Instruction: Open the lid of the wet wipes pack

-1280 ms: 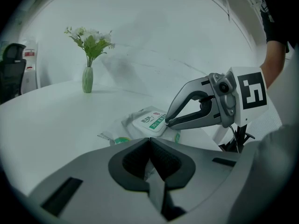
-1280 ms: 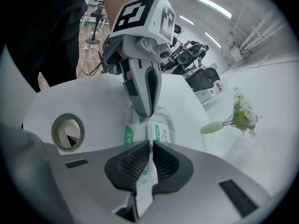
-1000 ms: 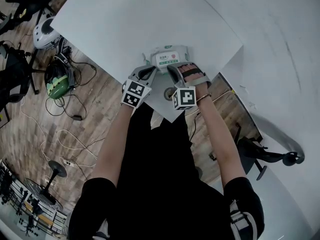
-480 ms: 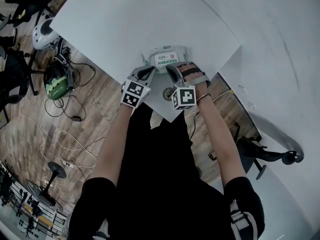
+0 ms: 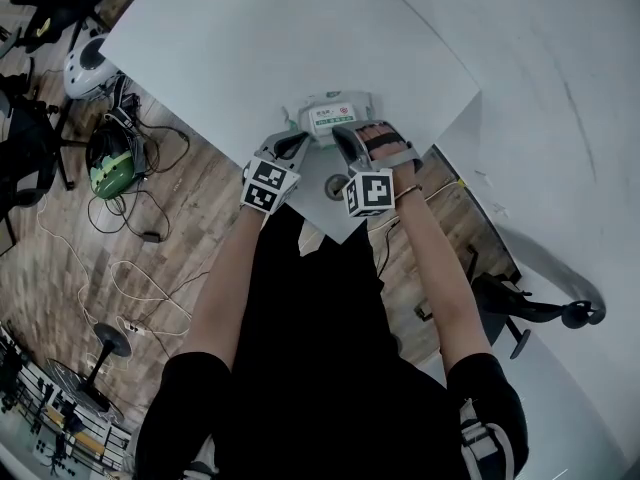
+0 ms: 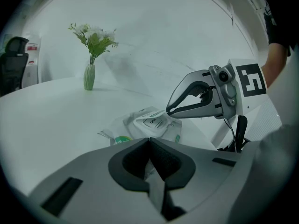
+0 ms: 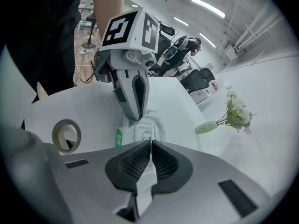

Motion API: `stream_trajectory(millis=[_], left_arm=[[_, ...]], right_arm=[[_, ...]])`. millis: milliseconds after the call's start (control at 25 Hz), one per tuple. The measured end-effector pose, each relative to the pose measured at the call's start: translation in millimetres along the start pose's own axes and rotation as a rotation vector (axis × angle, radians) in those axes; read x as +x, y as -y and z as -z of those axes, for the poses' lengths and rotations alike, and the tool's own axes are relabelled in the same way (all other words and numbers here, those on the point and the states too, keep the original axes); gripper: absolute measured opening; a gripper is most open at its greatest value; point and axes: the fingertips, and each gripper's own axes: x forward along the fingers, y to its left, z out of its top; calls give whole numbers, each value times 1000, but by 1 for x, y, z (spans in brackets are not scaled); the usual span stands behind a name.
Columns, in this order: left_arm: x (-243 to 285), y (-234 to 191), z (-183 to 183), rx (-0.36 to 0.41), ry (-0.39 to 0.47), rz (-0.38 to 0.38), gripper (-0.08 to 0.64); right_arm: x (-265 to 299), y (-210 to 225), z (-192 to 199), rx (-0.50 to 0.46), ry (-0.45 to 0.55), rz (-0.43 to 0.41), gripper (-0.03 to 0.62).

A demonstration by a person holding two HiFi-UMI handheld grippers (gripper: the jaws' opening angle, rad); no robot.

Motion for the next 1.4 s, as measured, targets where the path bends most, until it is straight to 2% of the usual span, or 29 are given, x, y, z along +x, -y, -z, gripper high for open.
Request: stream_trajectory(millis=[1000, 1400], left_arm=[[-1, -1, 1, -6, 11, 14, 23], [0, -1, 5, 2, 6, 37, 23]], right_arm=[[3, 43, -4, 34, 19, 118, 35], [12, 57, -3, 43, 16, 139, 40]])
